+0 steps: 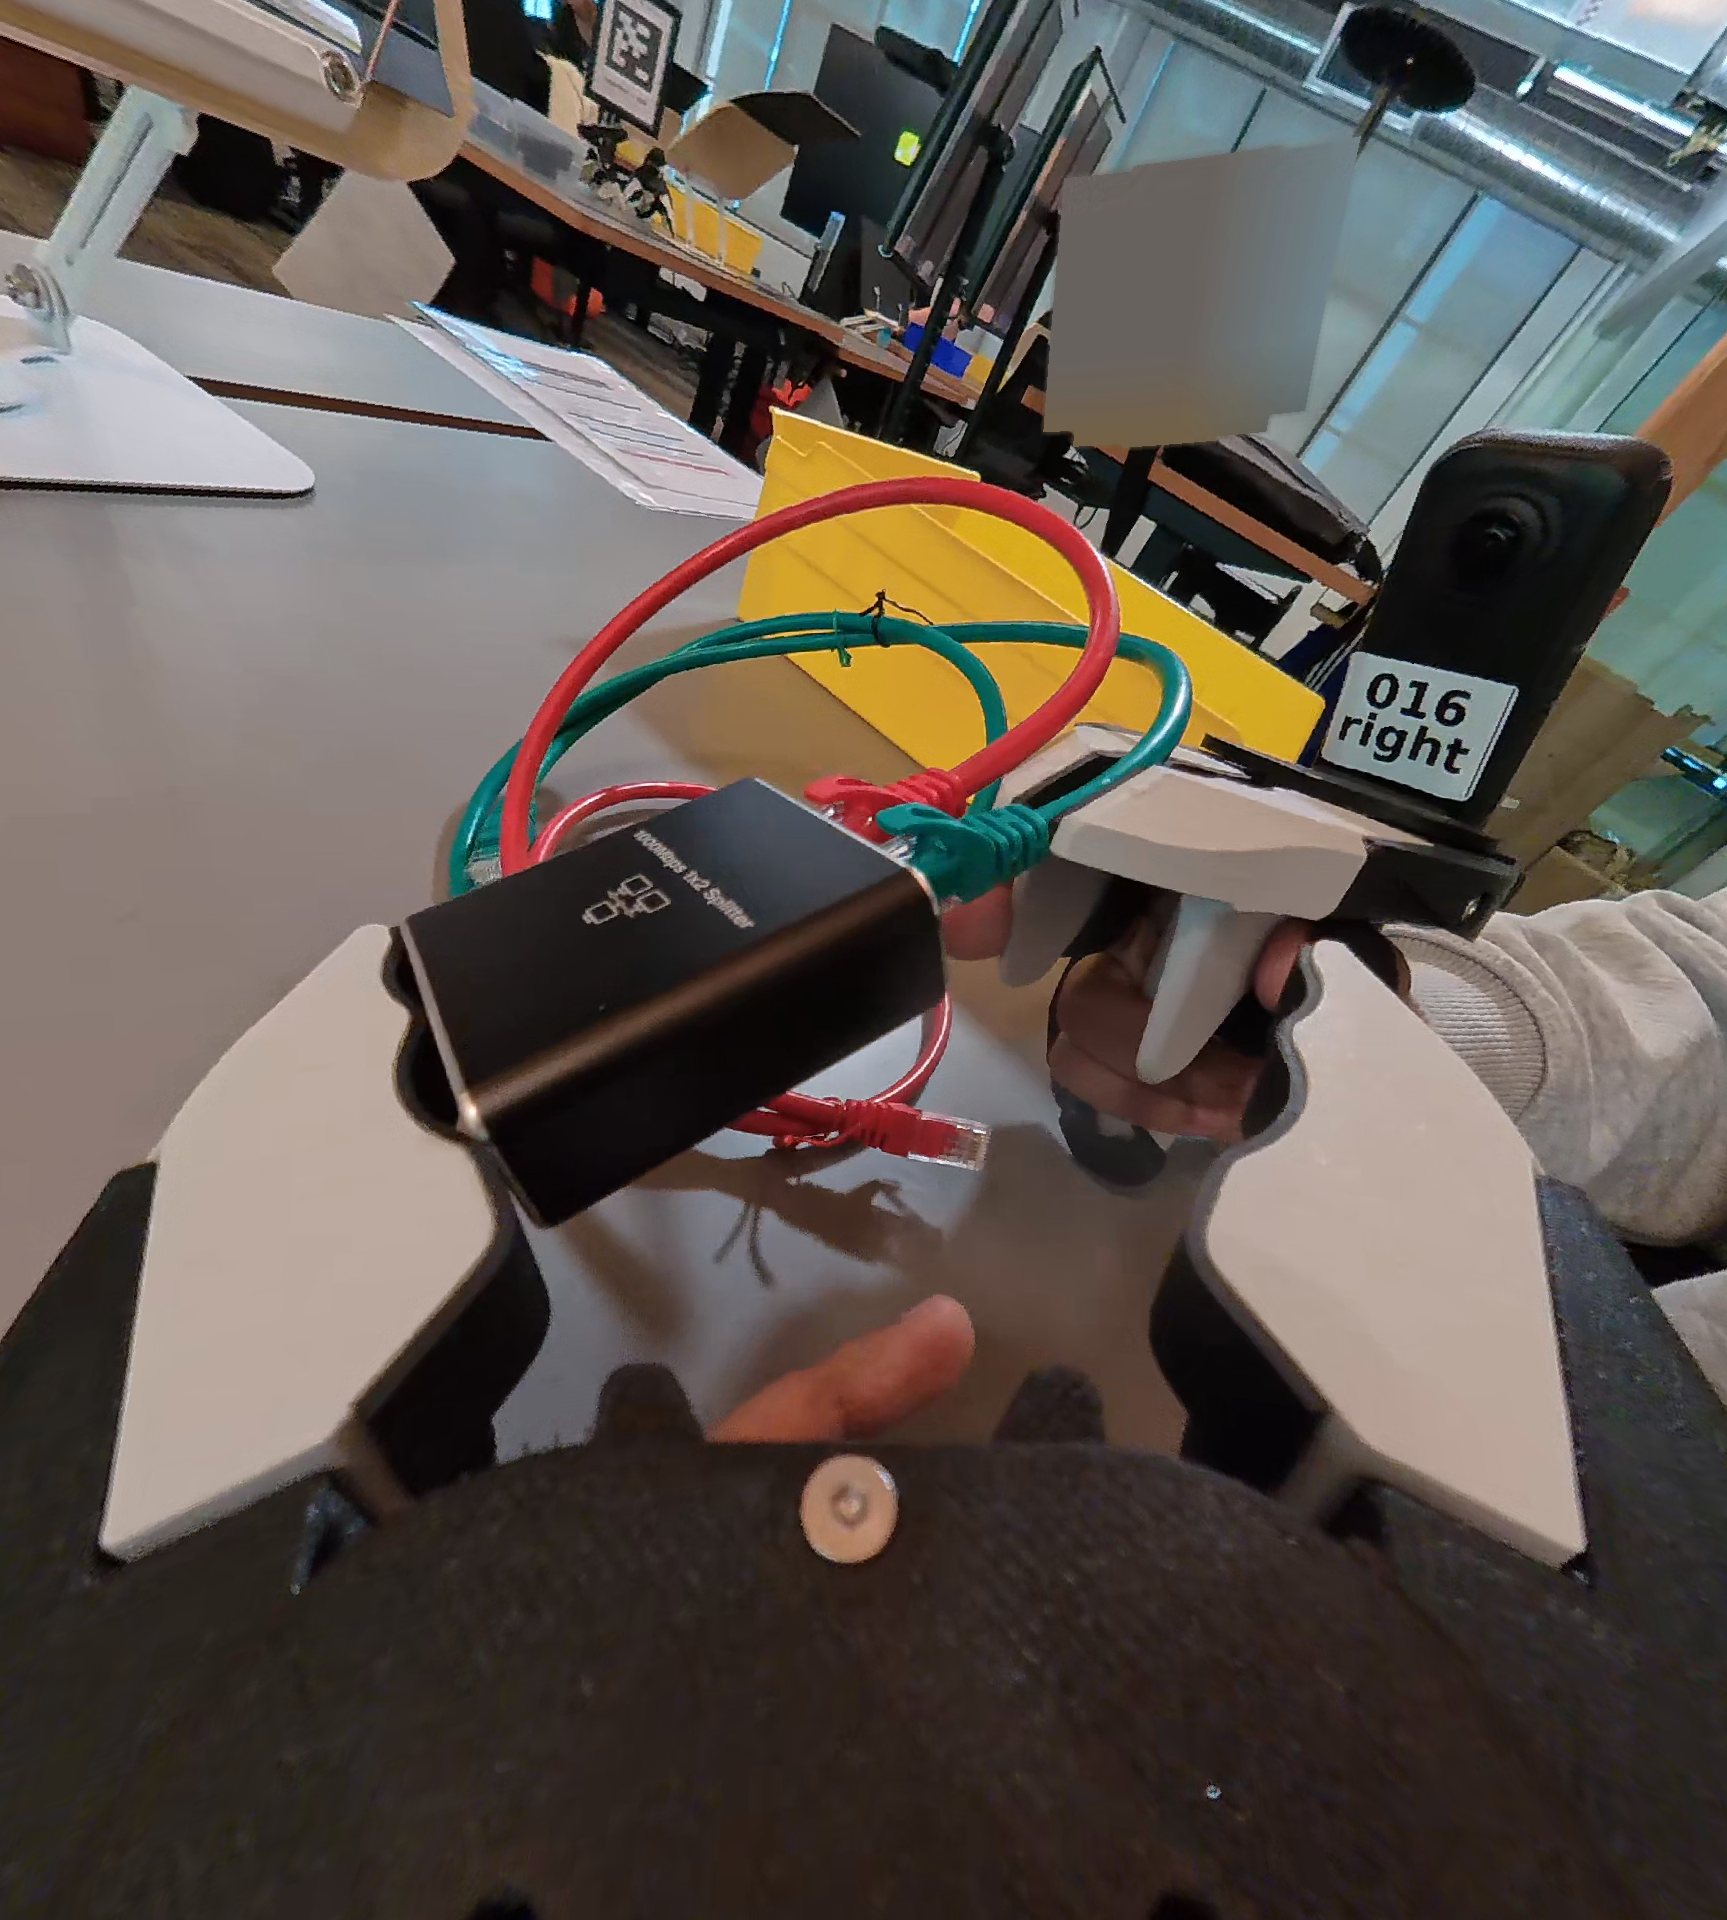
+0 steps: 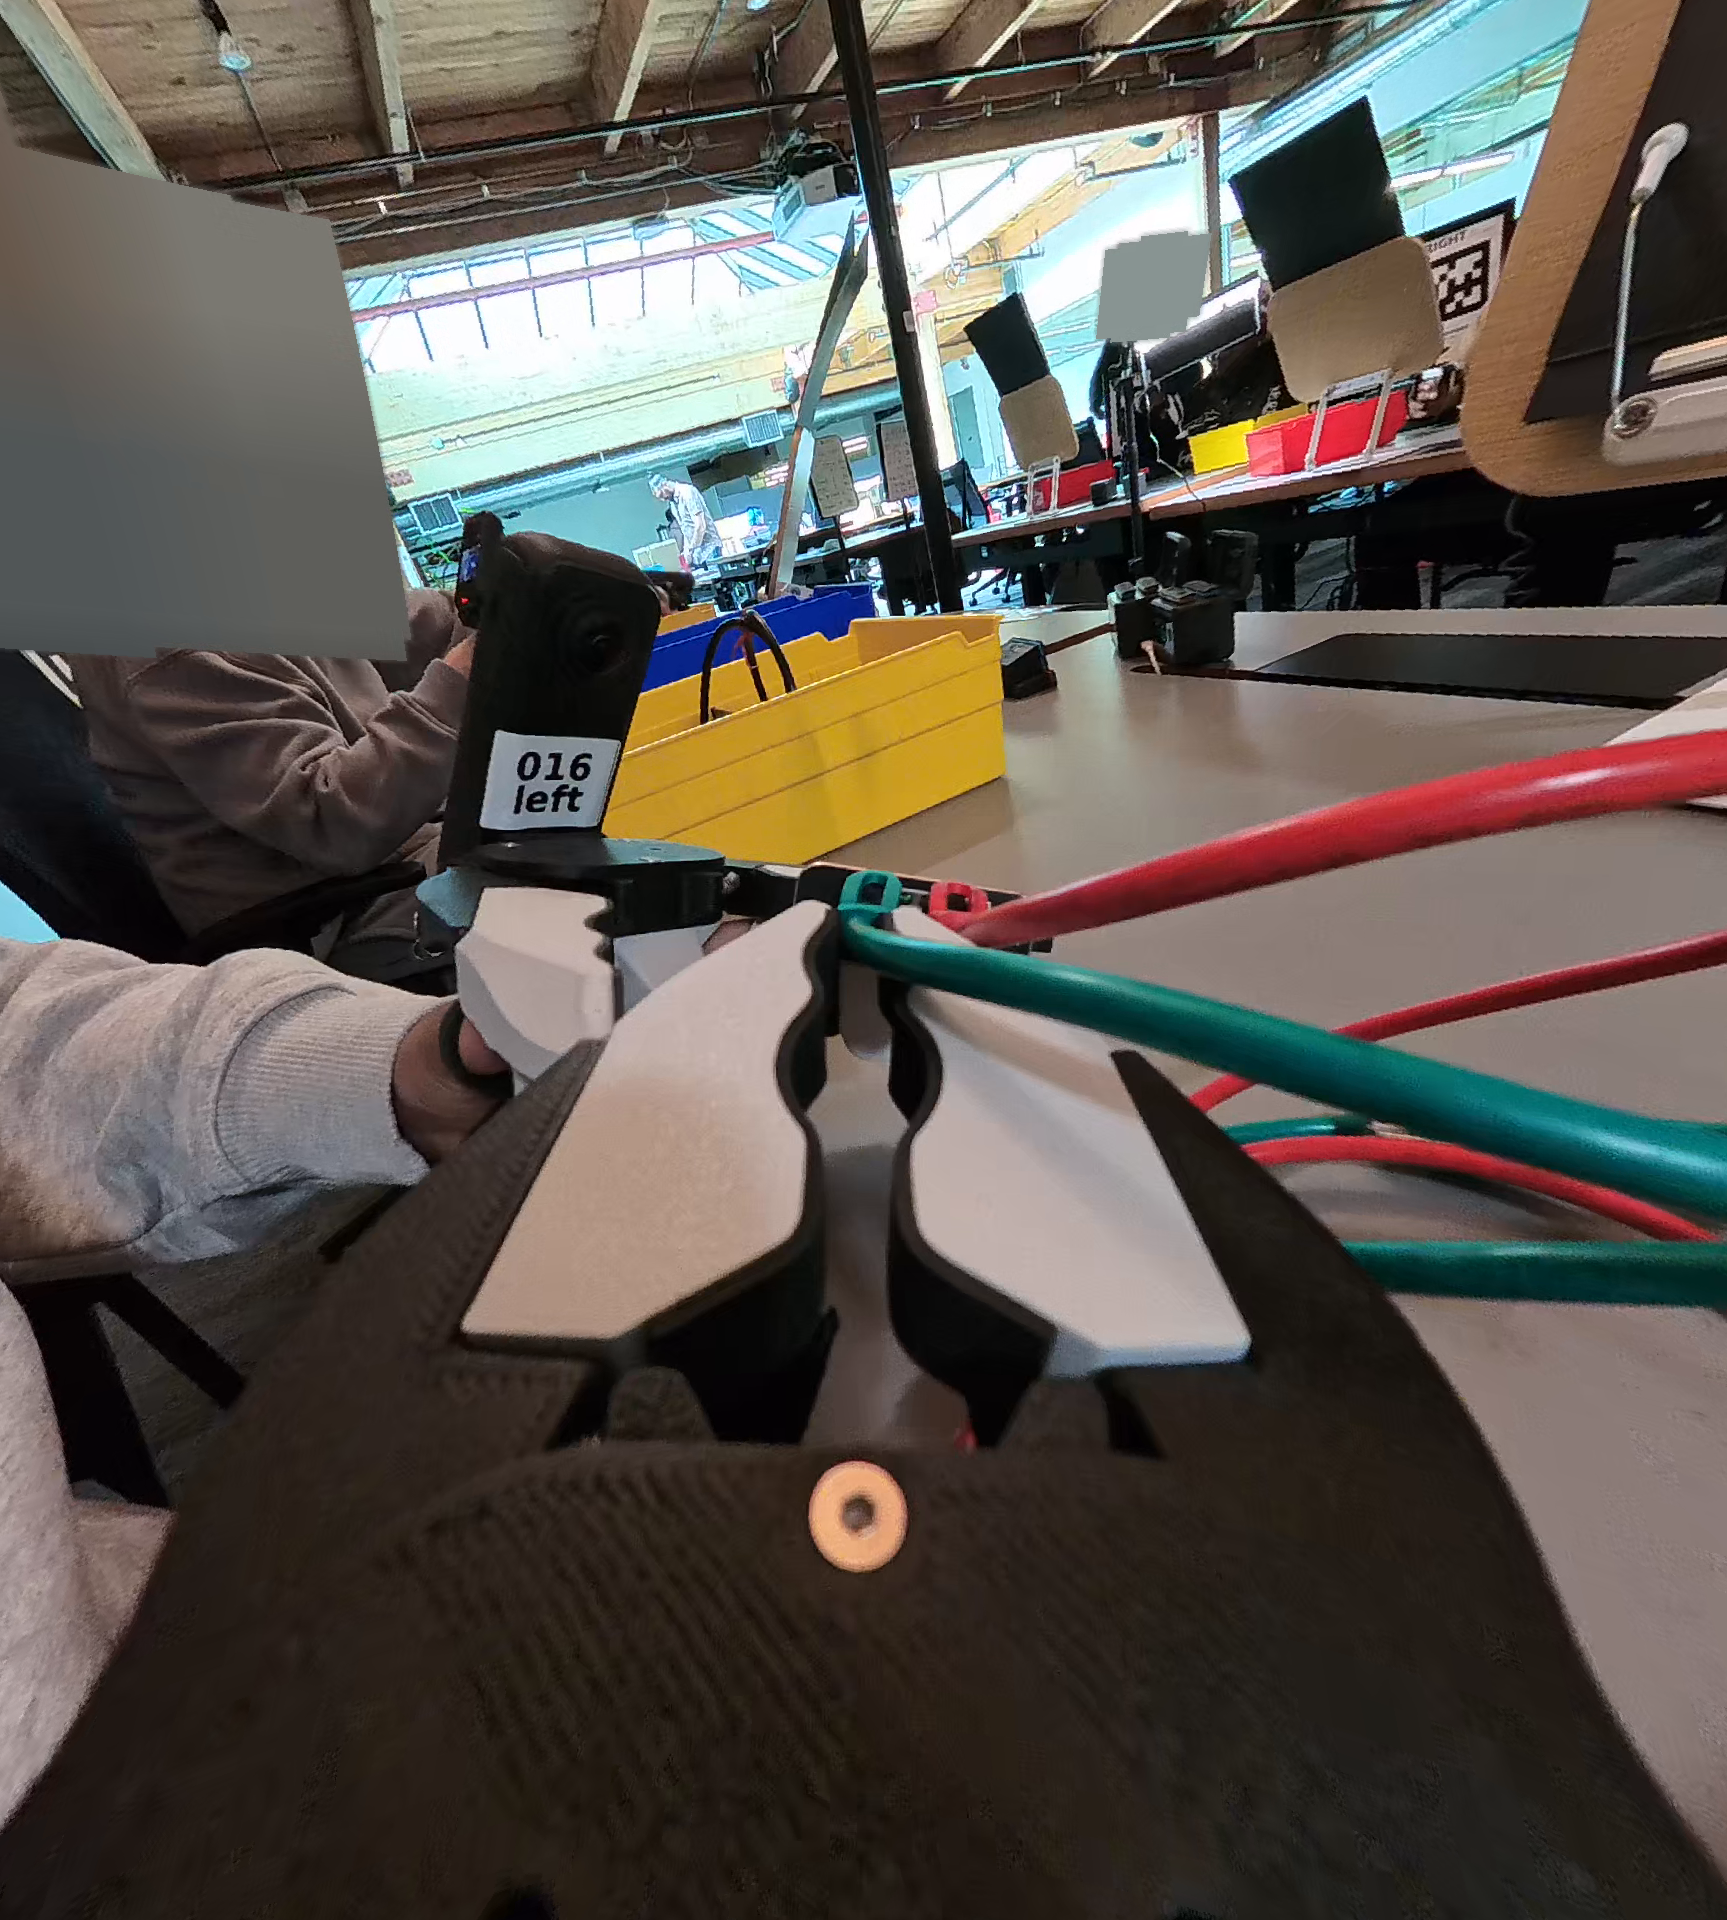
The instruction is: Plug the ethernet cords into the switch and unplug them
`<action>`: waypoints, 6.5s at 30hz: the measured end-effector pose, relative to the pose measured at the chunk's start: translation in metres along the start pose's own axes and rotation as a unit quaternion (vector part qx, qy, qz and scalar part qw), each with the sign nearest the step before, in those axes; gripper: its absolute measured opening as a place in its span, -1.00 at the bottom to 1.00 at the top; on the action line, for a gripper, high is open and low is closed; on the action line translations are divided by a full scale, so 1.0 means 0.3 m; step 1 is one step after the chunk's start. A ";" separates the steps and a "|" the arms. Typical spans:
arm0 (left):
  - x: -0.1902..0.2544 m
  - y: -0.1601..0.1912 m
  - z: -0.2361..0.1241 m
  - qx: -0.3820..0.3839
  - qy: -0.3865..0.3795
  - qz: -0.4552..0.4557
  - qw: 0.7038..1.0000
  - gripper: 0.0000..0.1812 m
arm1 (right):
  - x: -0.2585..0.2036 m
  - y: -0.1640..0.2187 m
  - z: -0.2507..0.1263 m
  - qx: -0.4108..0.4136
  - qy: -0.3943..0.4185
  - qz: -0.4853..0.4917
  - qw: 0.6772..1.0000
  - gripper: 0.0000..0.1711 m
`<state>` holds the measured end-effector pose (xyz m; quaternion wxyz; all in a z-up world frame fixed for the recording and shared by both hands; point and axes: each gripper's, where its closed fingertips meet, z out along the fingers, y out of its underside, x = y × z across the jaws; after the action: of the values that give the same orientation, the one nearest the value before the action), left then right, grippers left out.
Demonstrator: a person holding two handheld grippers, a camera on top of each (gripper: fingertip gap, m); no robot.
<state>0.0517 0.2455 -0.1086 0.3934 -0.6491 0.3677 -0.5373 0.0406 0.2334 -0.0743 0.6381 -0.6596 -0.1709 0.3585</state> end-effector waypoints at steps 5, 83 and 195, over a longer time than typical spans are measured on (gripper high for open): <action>-0.012 -0.007 -0.006 0.008 -0.013 0.001 1.000 0.61 | 0.002 0.022 0.004 -0.014 -0.005 0.024 1.000 -0.92; 0.127 0.010 -0.070 -0.054 0.287 -0.294 0.910 0.20 | -0.050 -0.098 -0.073 0.048 -0.194 0.157 0.967 -0.93; 0.047 0.064 -0.068 -0.088 0.215 -0.286 0.930 -0.73 | 0.045 0.107 -0.051 -0.118 -0.137 0.308 0.934 -0.87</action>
<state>0.0327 0.2222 -0.1180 0.0755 -0.6279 0.2882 -0.7190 0.0529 0.2275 -0.1098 0.3841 -0.6948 -0.0864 0.6018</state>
